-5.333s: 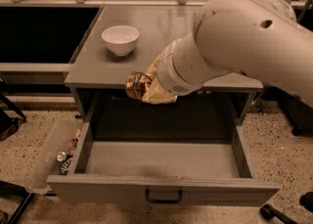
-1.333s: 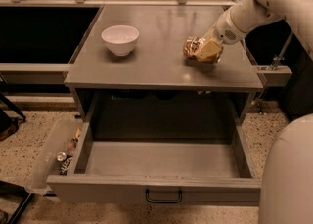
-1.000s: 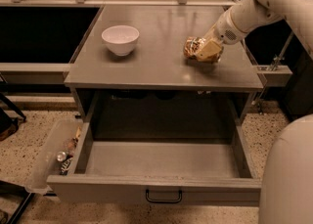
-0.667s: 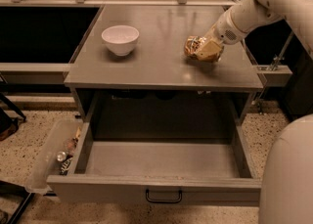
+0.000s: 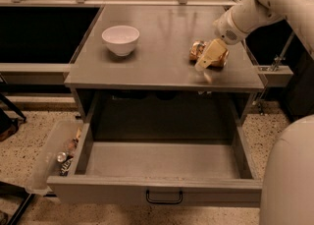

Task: Pick orange can from top drawer and place on counter

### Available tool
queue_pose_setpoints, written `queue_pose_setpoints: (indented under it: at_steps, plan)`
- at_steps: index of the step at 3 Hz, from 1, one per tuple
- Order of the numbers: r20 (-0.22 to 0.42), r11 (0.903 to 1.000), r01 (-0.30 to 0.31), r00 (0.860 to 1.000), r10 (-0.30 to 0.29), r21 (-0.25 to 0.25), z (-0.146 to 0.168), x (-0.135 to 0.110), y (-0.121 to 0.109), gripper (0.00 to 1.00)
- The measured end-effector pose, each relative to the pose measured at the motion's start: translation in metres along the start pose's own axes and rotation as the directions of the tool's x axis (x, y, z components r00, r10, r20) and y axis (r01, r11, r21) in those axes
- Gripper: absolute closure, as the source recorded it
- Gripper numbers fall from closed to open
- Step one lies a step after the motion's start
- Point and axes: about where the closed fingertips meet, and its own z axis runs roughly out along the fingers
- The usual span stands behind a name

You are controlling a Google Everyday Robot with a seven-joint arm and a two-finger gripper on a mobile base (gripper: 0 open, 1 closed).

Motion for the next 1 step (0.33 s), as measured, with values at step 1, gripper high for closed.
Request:
queue_pose_setpoints:
  at_steps: [1]
  plan:
    - [0.0, 1.0, 0.0, 1.0, 0.0, 0.0, 0.0, 0.0, 0.0, 0.0]
